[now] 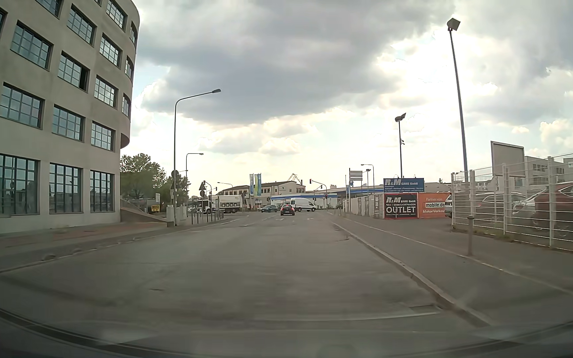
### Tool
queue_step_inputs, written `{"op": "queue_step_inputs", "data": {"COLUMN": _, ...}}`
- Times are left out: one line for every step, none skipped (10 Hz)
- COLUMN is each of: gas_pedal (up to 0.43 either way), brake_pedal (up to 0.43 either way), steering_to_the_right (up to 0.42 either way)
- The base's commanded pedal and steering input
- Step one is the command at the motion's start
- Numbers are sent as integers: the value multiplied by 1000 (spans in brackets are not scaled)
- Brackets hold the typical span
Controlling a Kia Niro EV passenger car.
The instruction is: Follow the waypoints while adhering to traffic rules and regulations
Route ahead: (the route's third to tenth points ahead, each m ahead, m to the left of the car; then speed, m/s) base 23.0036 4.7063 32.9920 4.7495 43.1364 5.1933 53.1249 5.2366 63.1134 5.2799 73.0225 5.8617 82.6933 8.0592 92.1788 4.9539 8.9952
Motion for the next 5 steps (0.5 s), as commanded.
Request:
{"op": "queue_step_inputs", "data": {"gas_pedal": 0, "brake_pedal": 30, "steering_to_the_right": 0}}
{"op": "queue_step_inputs", "data": {"gas_pedal": 0, "brake_pedal": 30, "steering_to_the_right": 0}}
{"op": "queue_step_inputs", "data": {"gas_pedal": 0, "brake_pedal": 30, "steering_to_the_right": 0}}
{"op": "queue_step_inputs", "data": {"gas_pedal": 0, "brake_pedal": 30, "steering_to_the_right": 0}}
{"op": "queue_step_inputs", "data": {"gas_pedal": 0, "brake_pedal": 30, "steering_to_the_right": -1}}
